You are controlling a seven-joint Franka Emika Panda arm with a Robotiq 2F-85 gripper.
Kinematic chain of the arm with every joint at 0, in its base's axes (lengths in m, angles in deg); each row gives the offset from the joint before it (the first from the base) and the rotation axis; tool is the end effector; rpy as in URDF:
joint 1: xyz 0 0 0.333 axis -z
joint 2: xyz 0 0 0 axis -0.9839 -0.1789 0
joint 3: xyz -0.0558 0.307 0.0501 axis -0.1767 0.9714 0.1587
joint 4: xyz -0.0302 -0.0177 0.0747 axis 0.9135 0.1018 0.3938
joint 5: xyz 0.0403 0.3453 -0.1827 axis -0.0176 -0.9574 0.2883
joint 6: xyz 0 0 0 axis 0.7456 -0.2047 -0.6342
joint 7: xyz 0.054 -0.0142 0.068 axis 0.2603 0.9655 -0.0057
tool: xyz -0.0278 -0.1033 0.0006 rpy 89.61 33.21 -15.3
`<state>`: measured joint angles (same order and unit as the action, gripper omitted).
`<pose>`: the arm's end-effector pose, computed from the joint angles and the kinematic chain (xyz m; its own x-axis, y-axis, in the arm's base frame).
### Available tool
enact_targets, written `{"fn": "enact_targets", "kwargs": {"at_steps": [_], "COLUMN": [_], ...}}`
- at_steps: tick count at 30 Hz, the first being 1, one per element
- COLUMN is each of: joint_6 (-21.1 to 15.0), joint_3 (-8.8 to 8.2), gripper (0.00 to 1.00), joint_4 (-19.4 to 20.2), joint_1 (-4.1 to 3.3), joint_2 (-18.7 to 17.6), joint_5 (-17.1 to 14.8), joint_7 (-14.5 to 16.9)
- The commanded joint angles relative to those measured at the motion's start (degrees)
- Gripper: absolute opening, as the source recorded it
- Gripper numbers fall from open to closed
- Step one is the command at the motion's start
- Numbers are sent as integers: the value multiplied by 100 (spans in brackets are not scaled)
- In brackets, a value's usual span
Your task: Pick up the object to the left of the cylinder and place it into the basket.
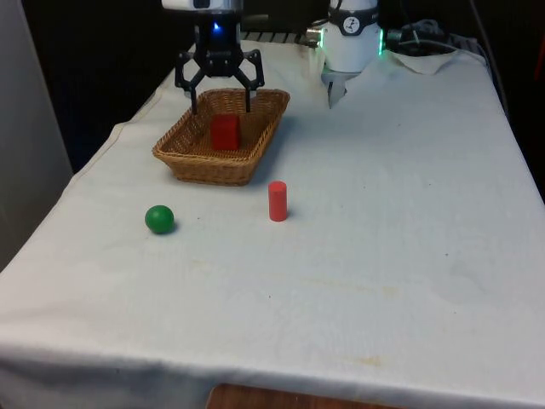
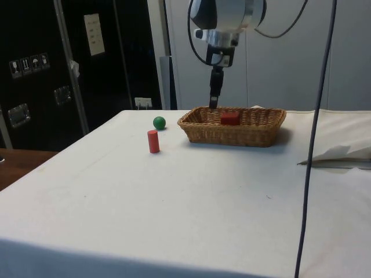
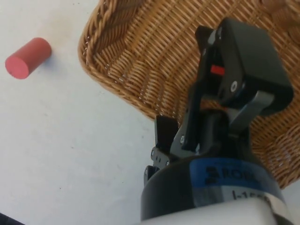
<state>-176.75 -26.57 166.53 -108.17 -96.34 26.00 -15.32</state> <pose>0.4554 -0.2132 0.2525 0.9490 0.2386 0.2061 0.2318 -0.9711 0.0570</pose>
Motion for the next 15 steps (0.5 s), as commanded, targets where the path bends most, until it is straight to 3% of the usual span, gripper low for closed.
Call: {"fn": "enact_targets", "kwargs": {"at_steps": [1,4,5,6,14,15], "joint_6": [0,-29,0,-34,-23,-6], "joint_3": [-46,-23,6,-17,6,17], "gripper": [100,100,100,100,100,100], "joint_4": [11,11,-6,6,6,-17], "joint_1": [-52,-80,-40,-86,-143,-115], "joint_2": [-11,29,52,34,80,57], "joint_5": [103,172,109,183,218,166], "joint_7": [-40,-34,11,-29,166,160]}}
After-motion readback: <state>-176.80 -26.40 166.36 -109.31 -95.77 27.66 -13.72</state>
